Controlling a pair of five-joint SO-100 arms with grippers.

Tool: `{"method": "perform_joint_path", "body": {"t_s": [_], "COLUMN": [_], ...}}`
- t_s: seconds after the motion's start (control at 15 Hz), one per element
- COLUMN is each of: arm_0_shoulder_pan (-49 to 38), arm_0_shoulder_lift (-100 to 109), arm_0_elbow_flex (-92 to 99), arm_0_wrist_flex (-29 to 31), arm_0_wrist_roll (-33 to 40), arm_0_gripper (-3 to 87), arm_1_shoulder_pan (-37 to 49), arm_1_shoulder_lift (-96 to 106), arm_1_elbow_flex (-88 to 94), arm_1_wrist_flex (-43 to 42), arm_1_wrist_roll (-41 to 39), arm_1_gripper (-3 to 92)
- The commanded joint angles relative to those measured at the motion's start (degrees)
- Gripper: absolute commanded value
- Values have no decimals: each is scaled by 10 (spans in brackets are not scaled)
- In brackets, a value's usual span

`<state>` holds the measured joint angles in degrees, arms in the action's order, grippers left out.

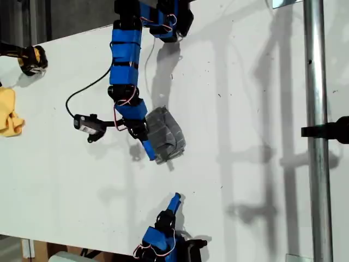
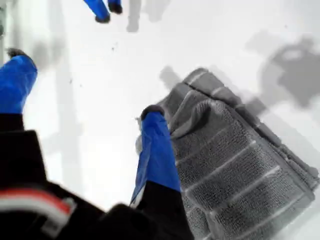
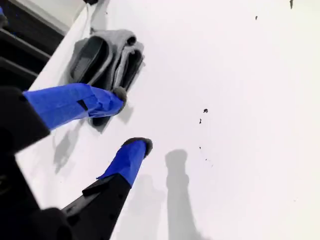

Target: Grasp corners of a towel and fold twice.

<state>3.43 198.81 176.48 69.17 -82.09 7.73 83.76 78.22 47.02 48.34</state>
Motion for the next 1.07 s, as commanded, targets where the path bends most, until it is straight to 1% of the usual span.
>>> {"method": "perform_joint_path", "body": {"t_s": [0.0, 0.07, 0.13, 0.2, 0.27, 0.33, 0.4, 0.47, 0.6, 0.67, 0.73, 0.8, 0.87, 0.93, 1.0], "arm_0_shoulder_pan": [4, 12, 13, 15, 19, 17, 11, 10, 10, 10, 11, 11, 11, 11, 11], "arm_0_shoulder_lift": [4, 4, 4, 4, 4, 4, 3, 2, 2, 2, 2, 2, 2, 2, 2], "arm_0_elbow_flex": [5, 16, 23, 23, 24, 24, 24, 24, 24, 24, 24, 24, 24, 24, 24], "arm_0_wrist_flex": [-5, -5, -5, 3, 11, 28, 47, 47, 47, 47, 44, 47, 47, 47, 47], "arm_0_wrist_roll": [-24, -21, -30, -27, -18, -24, -21, 35, 97, 189, 287, 272, 272, 272, 272], "arm_0_gripper": [175, 177, 160, 136, 123, 117, 116, 116, 115, 115, 111, 106, 106, 105, 105], "arm_1_shoulder_pan": [47, 73, 91, 98, 89, 83, 80, 76, 70, 71, 77, 83, 63, 21, 4], "arm_1_shoulder_lift": [162, 220, 279, 337, 381, 419, 464, 508, 512, 481, 464, 446, 429, 396, 341], "arm_1_elbow_flex": [66, 141, 239, 346, 436, 516, 599, 674, 745, 750, 740, 752, 741, 742, 721], "arm_1_wrist_flex": [134, 215, 259, 262, 248, 224, 187, 146, 105, 105, 108, 82, 92, 40, 21], "arm_1_wrist_roll": [18, 48, 82, 120, 151, 174, 207, 245, 323, 380, 393, 394, 401, 407, 417], "arm_1_gripper": [162, 35, 22, 1, -1, -1, -2, -2, -2, 12, 31, 90, 121, 156, 166]}}
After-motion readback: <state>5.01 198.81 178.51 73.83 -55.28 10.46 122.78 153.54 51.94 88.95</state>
